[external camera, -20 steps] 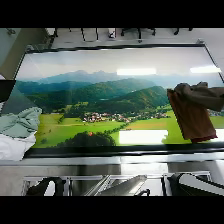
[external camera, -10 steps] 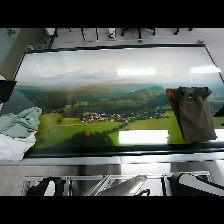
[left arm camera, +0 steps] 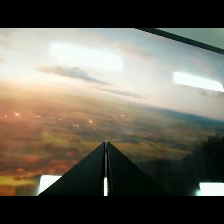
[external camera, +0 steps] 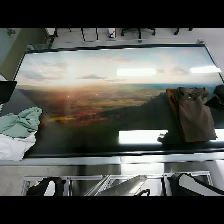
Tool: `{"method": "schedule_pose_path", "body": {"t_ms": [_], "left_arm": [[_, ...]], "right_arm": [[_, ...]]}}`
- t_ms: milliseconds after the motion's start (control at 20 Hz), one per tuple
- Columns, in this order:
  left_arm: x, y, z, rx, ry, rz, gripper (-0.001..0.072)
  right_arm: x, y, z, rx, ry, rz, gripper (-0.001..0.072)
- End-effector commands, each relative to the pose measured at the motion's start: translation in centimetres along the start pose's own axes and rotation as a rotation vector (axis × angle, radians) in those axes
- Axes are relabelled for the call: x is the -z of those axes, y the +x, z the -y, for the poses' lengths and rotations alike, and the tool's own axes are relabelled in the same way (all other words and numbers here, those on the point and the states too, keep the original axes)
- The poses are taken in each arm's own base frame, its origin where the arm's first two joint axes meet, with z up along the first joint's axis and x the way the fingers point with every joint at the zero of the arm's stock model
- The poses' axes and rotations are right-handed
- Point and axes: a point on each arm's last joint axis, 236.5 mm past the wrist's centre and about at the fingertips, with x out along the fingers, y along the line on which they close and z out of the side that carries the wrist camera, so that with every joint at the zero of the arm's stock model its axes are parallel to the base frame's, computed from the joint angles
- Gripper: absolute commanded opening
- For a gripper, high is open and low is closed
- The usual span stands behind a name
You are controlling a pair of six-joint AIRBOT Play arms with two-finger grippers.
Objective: Fold the shirts.
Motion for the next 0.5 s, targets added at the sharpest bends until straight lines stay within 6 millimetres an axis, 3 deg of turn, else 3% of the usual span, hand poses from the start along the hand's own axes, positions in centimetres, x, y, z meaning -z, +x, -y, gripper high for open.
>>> {"method": "schedule_pose_path", "body": {"t_ms": [0, 100, 200, 300, 450], "left_arm": [[3.2, 0.5, 0.7, 0.049, -0.054, -0.113, 0.0017], [7.5, 1.6, 1.6, 0.095, -0.077, -0.201, 0.0017], [13.4, 3.2, 3.3, 0.162, -0.104, -0.306, 0.0017], [18.9, 4.3, 5.5, 0.243, -0.085, -0.389, 0.0017], [23.6, 5.2, 8.4, 0.322, -0.096, -0.455, 0.0017]], "right_arm": [[2.7, 0.8, -7.9, -0.107, -0.228, 0.031, 0.0023], [6.4, 2.3, -11.2, -0.144, -0.351, 0.038, 0.0023], [11.4, 4.8, -13.2, -0.185, -0.442, 0.021, 0.0024], [16.1, 7.6, -14.0, -0.217, -0.519, -0.009, 0.0024], [20.2, 10.1, -14.2, -0.239, -0.587, -0.05, 0.0024]]}}
